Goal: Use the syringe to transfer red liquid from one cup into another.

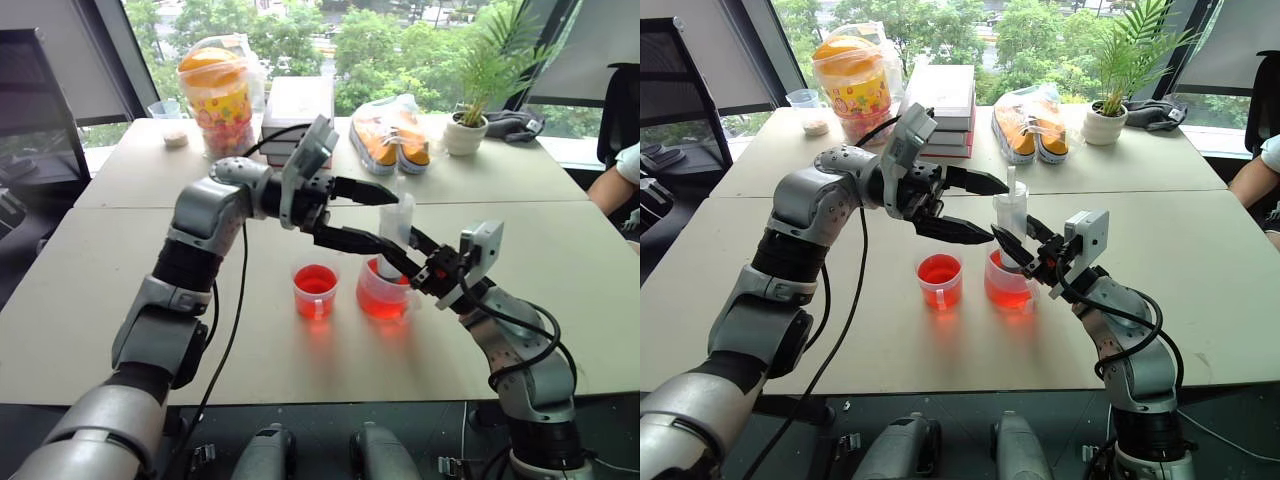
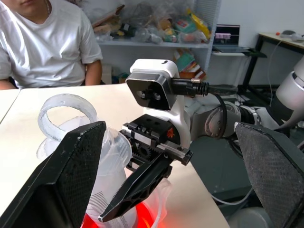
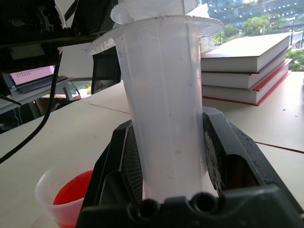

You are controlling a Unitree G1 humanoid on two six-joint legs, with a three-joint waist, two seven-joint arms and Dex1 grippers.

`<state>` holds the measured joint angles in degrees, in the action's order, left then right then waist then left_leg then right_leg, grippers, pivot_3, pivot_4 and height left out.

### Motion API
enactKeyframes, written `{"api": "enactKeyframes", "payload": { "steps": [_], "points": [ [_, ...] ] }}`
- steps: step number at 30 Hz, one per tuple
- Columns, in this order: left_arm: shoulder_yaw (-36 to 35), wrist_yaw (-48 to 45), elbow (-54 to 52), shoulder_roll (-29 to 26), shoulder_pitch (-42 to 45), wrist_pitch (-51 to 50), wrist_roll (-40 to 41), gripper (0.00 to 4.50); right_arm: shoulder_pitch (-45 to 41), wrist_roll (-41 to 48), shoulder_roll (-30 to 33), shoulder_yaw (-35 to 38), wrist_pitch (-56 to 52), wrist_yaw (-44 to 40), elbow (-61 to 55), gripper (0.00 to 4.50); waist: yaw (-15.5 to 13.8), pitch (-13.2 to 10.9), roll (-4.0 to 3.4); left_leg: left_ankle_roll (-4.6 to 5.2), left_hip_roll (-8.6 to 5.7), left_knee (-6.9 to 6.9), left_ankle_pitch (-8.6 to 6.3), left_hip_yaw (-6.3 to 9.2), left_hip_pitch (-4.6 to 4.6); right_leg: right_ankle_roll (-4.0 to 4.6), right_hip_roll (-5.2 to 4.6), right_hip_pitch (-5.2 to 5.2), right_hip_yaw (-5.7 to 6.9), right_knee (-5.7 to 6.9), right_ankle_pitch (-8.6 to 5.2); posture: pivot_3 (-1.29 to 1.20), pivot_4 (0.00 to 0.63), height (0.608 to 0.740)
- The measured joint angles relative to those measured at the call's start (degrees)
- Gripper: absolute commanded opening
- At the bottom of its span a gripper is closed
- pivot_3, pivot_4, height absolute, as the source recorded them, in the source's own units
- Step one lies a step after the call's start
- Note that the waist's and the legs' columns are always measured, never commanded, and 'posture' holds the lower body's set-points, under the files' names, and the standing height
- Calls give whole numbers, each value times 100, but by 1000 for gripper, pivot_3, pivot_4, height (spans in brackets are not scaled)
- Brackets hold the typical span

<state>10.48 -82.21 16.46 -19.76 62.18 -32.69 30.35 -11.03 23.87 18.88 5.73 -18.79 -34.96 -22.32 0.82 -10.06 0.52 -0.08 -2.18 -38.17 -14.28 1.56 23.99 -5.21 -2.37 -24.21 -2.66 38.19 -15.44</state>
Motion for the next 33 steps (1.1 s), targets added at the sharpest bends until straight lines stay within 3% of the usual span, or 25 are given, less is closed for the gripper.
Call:
{"api": "enactKeyframes", "payload": {
  "steps": [8,15,16,18,24,33],
  "points": [
    [-26,84,428,-20,131,282,-271,4500,-14,15,80,-96,0,-21,-16,1395,3,0,0,0,0,0,0,0,-2,0,1,1,0,0,0,0,150,740],
    [-87,245,614,300,170,314,-320,4500,4,70,147,-72,-46,4,-19,1395,0,0,0,0,0,0,0,0,-2,0,0,3,0,0,0,0,150,740],
    [-100,257,621,332,170,295,-319,3951,9,81,151,-71,-48,16,-20,1395,0,0,1,0,0,0,0,0,-2,0,1,3,0,0,0,0,150,740],
    [-156,273,626,406,173,279,-311,3261,29,91,174,-91,-54,20,-48,1395,0,0,1,0,0,0,0,0,-2,0,1,3,0,0,0,0,150,740],
    [-203,313,633,516,202,190,-286,150,87,114,234,-200,-63,15,-167,1395,10,0,1,0,1,1,0,1,-4,0,2,4,1,-1,0,0,150,740],
    [-229,370,772,562,297,214,-353,25,137,169,255,-201,-105,80,-223,1395,-4,0,2,0,0,1,0,1,-3,0,2,5,1,-1,0,0,150,740]
  ]
}}
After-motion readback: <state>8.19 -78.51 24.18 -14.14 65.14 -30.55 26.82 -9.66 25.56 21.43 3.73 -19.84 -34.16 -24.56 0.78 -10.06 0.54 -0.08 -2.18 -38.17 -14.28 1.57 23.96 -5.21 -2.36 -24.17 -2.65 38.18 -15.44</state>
